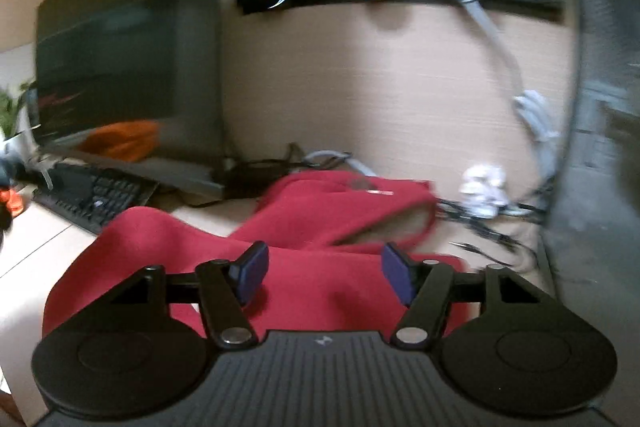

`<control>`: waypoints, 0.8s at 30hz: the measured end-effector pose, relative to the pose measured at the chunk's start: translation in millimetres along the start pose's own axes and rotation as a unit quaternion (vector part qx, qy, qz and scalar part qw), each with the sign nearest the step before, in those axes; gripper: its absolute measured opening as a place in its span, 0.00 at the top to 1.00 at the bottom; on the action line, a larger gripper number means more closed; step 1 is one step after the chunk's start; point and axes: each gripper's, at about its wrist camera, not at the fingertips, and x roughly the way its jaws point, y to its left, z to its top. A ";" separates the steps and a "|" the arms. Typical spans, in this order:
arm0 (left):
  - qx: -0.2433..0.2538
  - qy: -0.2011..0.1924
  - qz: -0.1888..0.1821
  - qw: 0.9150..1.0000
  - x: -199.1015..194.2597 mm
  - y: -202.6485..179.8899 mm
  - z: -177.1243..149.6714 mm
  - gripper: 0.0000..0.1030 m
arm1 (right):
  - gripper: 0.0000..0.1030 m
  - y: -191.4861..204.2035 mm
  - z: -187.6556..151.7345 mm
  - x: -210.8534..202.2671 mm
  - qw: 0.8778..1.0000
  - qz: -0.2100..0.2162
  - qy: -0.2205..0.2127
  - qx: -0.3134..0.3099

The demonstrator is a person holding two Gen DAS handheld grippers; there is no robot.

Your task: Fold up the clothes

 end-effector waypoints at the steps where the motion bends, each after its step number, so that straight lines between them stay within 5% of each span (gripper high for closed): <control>1: 0.011 -0.005 -0.024 1.000 4.3 -5.7 4.8 0.06 | 0.17 0.9 1.4 12.0 1.000 0.009 0.004 -0.004; 4: 0.017 0.055 -0.081 0.995 61.9 -11.7 -1.2 0.06 | 0.09 -19.5 -7.8 63.2 0.996 0.025 0.052 0.061; 6: 0.006 0.121 -0.047 0.992 113.8 2.0 -20.6 0.06 | 0.09 -36.1 -23.0 86.9 0.989 0.031 0.092 0.114; 8: -0.012 0.162 -0.014 0.987 143.3 13.3 -39.7 0.05 | 0.08 -41.7 -31.8 83.8 0.987 0.046 0.085 0.128; 18: 0.014 0.140 -0.027 0.990 98.8 23.5 -69.2 0.05 | 0.06 -1.2 -56.5 44.8 0.991 0.033 0.089 0.090; 24: 0.016 0.125 -0.068 0.990 75.8 39.3 -76.7 0.05 | 0.04 35.5 -71.1 16.9 0.993 -0.027 0.082 0.075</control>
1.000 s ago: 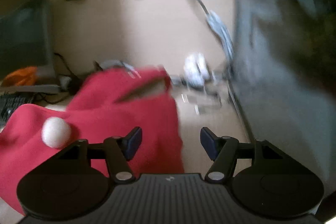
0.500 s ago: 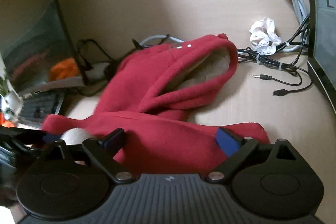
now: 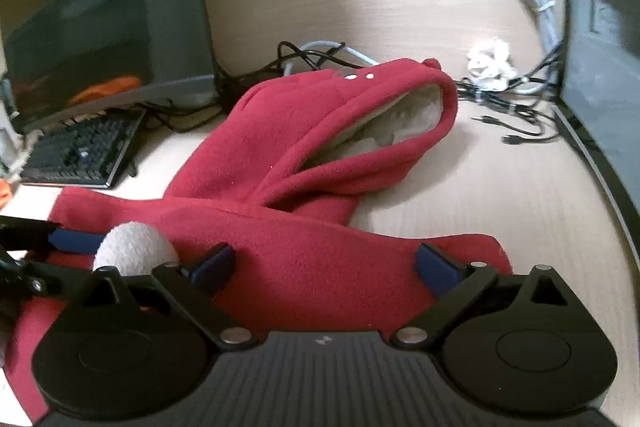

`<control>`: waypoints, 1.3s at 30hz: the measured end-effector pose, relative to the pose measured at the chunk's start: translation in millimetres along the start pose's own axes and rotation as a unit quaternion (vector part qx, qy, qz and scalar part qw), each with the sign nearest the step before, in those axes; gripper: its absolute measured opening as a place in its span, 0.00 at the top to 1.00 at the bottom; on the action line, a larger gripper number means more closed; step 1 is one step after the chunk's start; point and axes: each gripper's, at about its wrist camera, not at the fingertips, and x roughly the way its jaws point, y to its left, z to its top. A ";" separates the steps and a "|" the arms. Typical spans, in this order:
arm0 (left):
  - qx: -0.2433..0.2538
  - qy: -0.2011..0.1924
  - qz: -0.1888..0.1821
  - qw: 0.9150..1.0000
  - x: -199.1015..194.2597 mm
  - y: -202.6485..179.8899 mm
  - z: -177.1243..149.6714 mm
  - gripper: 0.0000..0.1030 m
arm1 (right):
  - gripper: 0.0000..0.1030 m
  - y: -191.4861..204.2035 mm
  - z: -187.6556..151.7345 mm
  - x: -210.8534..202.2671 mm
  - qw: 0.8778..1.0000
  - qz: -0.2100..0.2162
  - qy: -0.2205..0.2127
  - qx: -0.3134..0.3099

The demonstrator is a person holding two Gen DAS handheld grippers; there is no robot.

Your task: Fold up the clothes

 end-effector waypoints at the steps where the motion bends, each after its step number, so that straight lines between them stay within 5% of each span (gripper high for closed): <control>1: 0.001 -0.002 -0.008 1.000 -1.8 2.6 -1.1 0.05 | 0.04 4.1 -3.7 -3.2 1.000 -0.011 -0.002 0.000; 7: 0.029 -0.003 -0.015 0.999 -3.5 0.4 -6.0 0.04 | 0.03 5.1 -20.2 -19.7 0.999 -0.021 -0.031 0.014; 16: 0.027 -0.041 0.008 0.999 1.3 -9.4 -16.9 0.00 | 0.00 -56.2 -18.4 -14.7 0.985 0.123 -0.044 0.117; 25: 0.013 -0.035 0.061 0.997 -0.6 -30.3 -22.4 0.00 | 0.00 -11.8 -3.8 0.7 0.999 0.030 0.032 -0.016; 39: 0.002 -0.047 0.079 0.996 6.1 -35.2 -22.3 0.00 | 0.00 -24.9 -4.4 -3.4 0.997 0.064 0.032 -0.012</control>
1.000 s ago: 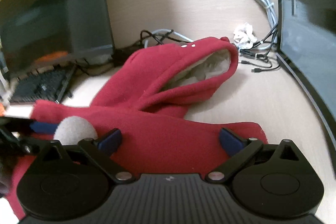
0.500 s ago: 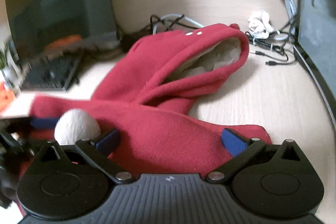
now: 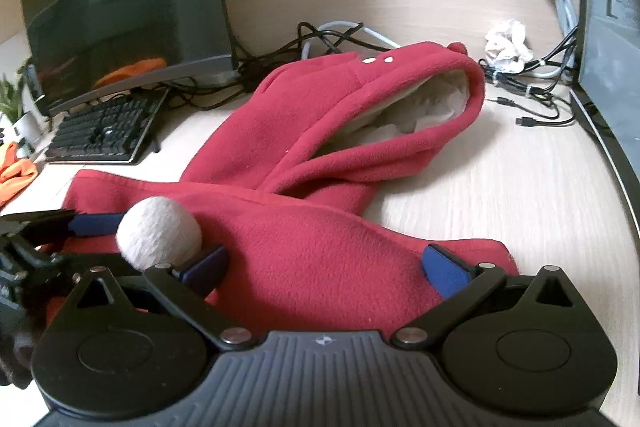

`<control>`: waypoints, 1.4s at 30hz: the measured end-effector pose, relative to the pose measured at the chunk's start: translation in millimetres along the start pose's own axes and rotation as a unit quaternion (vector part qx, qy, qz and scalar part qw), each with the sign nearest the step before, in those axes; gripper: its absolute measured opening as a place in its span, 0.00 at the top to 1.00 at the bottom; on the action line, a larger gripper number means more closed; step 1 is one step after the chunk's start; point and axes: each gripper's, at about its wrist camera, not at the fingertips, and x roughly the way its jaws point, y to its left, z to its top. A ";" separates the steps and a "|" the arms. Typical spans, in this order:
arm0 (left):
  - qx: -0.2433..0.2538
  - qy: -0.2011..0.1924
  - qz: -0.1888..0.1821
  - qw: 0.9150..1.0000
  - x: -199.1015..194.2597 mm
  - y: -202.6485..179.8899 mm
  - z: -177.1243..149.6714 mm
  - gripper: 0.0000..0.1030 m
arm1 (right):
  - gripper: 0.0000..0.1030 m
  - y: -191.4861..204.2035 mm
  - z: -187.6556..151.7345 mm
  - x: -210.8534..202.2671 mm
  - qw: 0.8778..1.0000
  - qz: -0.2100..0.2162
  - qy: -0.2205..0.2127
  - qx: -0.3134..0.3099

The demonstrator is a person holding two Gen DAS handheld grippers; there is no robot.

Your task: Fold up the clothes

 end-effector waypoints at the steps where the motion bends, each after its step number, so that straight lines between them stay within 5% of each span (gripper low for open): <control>1: -0.002 -0.002 0.000 1.000 0.4 0.0 0.0 0.00 | 0.00 -0.7 2.2 2.2 1.000 0.002 0.007 -0.002; 6: -0.010 -0.006 -0.002 1.000 2.5 0.3 1.6 0.00 | 0.00 -6.8 25.7 11.1 0.999 -0.005 0.040 -0.015; 11: -0.023 -0.001 -0.022 1.000 0.0 4.1 8.2 0.00 | 0.00 -31.1 98.3 -38.3 0.994 0.014 -0.071 0.087; 13: -0.037 -0.002 -0.040 0.999 -8.6 9.7 8.8 0.00 | 0.01 -53.3 118.0 -26.1 0.982 0.047 -0.076 0.163; 14: -0.054 -0.002 -0.050 0.997 -14.5 14.0 9.7 0.00 | 0.03 -65.9 126.5 -15.1 0.974 0.062 -0.074 0.206; 16: -0.085 -0.004 -0.063 0.994 -28.6 20.7 12.1 0.00 | 0.31 -86.4 131.4 12.5 0.964 0.041 -0.057 0.258; 21: -0.096 -0.025 -0.057 0.993 -84.9 24.6 15.0 0.00 | 0.48 -115.0 122.3 59.5 0.943 0.012 -0.026 0.330; 22: -0.095 -0.029 -0.054 0.994 -94.3 25.9 13.9 0.00 | 0.65 -114.7 124.9 67.0 0.946 0.025 -0.034 0.321; 25: -0.112 -0.022 -0.039 0.993 -104.1 34.6 8.8 0.00 | 0.87 -104.2 137.0 70.5 0.951 0.066 -0.055 0.296; 28: -0.143 -0.011 -0.017 0.989 -97.6 46.4 3.6 0.00 | 0.90 -63.5 152.5 11.5 0.964 0.123 -0.122 0.203; 32: -0.157 -0.024 -0.018 0.987 -97.8 58.0 13.9 0.00 | 0.91 4.2 132.6 -91.8 0.962 0.215 -0.165 0.041; 36: -0.179 -0.061 -0.013 0.982 -112.9 75.8 33.7 0.00 | 0.91 55.1 62.1 -114.3 0.962 0.264 -0.040 -0.060; 40: -0.196 -0.111 -0.033 0.974 -132.1 79.2 53.5 0.00 | 0.89 82.2 -24.2 -104.5 0.967 0.185 0.064 -0.163; 42: -0.184 -0.120 -0.056 0.974 -134.5 70.8 62.7 0.00 | 0.88 82.2 -46.3 -111.2 0.967 0.155 0.070 -0.189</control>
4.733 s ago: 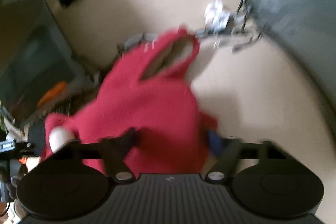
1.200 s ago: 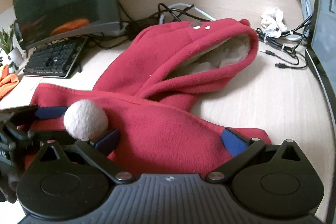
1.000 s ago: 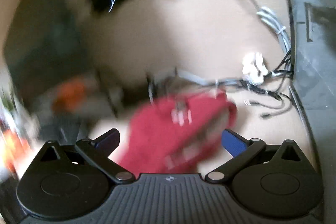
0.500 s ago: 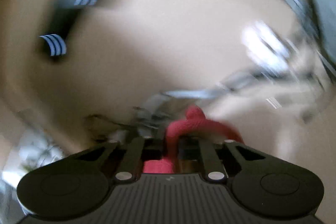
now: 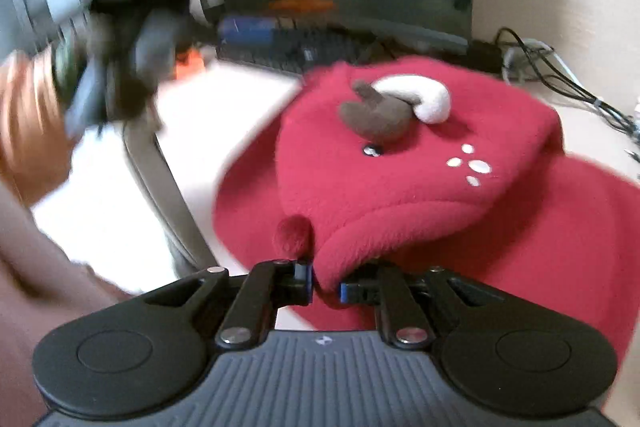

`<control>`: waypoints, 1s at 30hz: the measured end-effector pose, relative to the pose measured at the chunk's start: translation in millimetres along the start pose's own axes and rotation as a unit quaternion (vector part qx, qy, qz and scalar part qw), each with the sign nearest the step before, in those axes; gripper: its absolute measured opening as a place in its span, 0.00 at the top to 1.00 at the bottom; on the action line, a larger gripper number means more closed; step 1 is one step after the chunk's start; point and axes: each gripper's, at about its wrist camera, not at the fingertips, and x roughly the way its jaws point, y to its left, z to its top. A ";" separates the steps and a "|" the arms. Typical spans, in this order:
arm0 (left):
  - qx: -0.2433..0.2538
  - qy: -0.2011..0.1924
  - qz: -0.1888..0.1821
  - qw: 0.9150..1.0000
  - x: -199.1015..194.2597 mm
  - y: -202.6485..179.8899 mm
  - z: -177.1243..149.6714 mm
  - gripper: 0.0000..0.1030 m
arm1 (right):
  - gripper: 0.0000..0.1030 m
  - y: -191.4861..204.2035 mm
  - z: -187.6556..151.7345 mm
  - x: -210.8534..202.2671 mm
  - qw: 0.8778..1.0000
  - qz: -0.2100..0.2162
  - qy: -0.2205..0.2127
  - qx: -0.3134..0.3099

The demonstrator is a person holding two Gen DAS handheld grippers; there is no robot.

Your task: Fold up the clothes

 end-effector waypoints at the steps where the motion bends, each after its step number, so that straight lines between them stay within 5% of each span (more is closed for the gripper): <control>1: 0.005 0.003 -0.017 1.000 2.1 -6.3 1.0 0.00 | 0.88 1.2 -4.9 -5.4 1.000 -0.008 -0.001 -0.002; 5: 0.004 0.065 -0.046 0.997 35.9 -23.1 -19.9 0.00 | 0.70 -11.5 -12.9 -37.8 0.999 -0.021 -0.021 0.040; 7: 0.003 0.102 -0.037 0.994 52.9 -26.1 -37.6 0.00 | 0.37 -18.4 -18.4 -59.8 0.997 -0.022 -0.043 0.068; 8: -0.008 0.113 -0.038 0.993 54.9 -24.9 -45.4 0.00 | 0.35 -19.9 -21.6 -69.5 0.995 -0.025 -0.057 0.083; 15: -0.089 0.120 -0.066 0.987 39.9 -10.4 -82.1 0.04 | 0.36 -46.0 -28.3 -92.4 0.969 -0.002 -0.131 0.209; 17: -0.111 0.122 -0.065 0.984 45.2 -6.9 -86.5 0.27 | 0.46 -55.9 -18.9 -71.1 0.961 0.013 -0.129 0.244; 19: -0.121 0.123 -0.055 0.983 55.5 -6.1 -88.8 0.38 | 0.80 -62.9 -13.0 -47.1 0.960 0.020 -0.113 0.255; 22: -0.088 0.113 -0.054 0.988 58.5 -21.7 -79.1 0.68 | 0.87 -69.3 5.0 -48.7 0.964 0.006 -0.124 0.234; 26: -0.011 0.114 -0.084 0.990 25.1 -53.3 -74.4 0.68 | 0.87 -61.7 12.0 -95.9 0.978 0.009 -0.139 0.155; 30: -0.004 0.202 -0.063 0.977 14.8 -45.6 -120.2 0.68 | 0.85 -69.6 -30.8 -75.8 0.983 0.003 -0.035 0.179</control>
